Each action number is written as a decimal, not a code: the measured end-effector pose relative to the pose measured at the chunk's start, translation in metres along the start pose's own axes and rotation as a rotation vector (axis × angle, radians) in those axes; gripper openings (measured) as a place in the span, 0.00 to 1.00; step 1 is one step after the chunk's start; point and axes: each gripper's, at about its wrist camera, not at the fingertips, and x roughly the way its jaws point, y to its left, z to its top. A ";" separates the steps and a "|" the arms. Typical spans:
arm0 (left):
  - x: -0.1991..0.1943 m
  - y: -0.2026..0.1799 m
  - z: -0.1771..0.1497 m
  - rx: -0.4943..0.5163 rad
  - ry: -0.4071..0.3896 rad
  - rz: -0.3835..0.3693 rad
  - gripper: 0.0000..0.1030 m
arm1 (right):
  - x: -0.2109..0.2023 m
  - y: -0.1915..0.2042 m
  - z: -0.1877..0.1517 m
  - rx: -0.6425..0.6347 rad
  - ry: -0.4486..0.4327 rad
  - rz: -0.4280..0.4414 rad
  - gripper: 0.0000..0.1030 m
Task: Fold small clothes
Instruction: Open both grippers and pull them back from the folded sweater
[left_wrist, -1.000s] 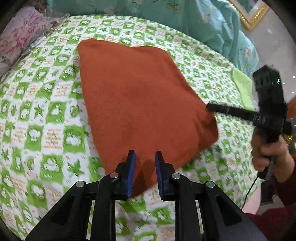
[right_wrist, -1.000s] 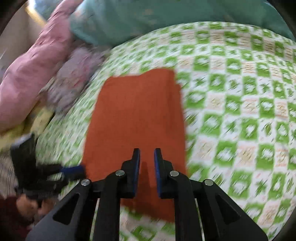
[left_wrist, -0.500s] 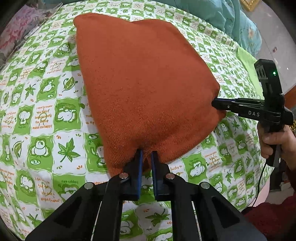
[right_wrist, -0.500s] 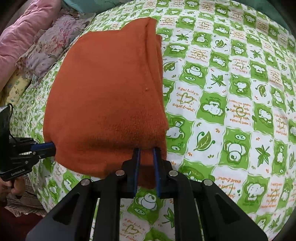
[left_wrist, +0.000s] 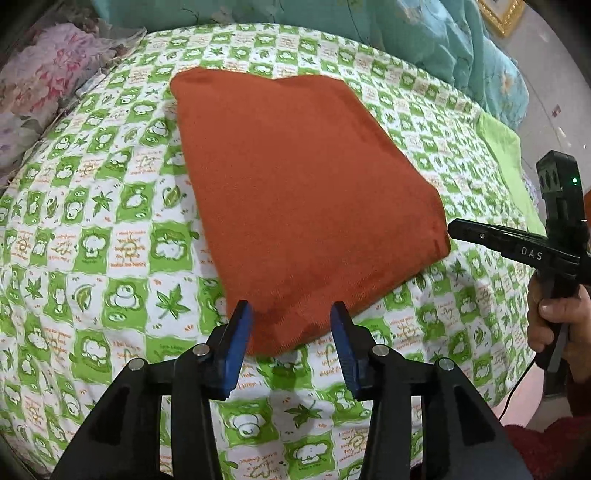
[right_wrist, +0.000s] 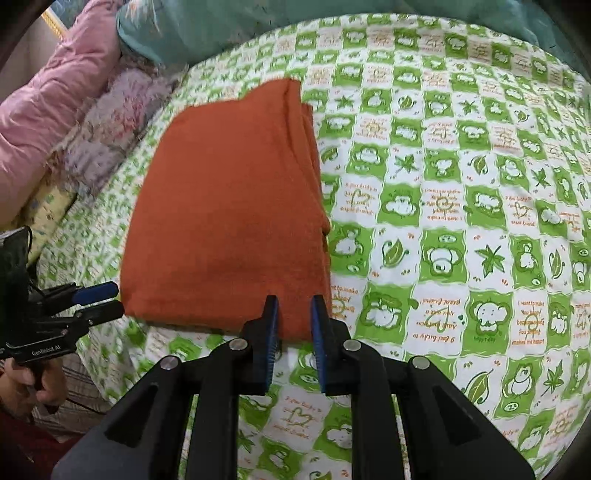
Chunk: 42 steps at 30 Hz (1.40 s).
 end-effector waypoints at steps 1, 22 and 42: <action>0.000 0.002 0.002 -0.006 -0.002 0.000 0.43 | 0.001 0.002 0.004 0.001 -0.004 0.001 0.18; -0.039 0.022 -0.019 0.032 -0.084 0.118 0.75 | -0.018 0.057 -0.016 -0.010 -0.083 0.011 0.53; -0.051 0.019 -0.053 0.048 -0.117 0.302 0.79 | -0.032 0.092 -0.064 -0.173 -0.143 -0.080 0.86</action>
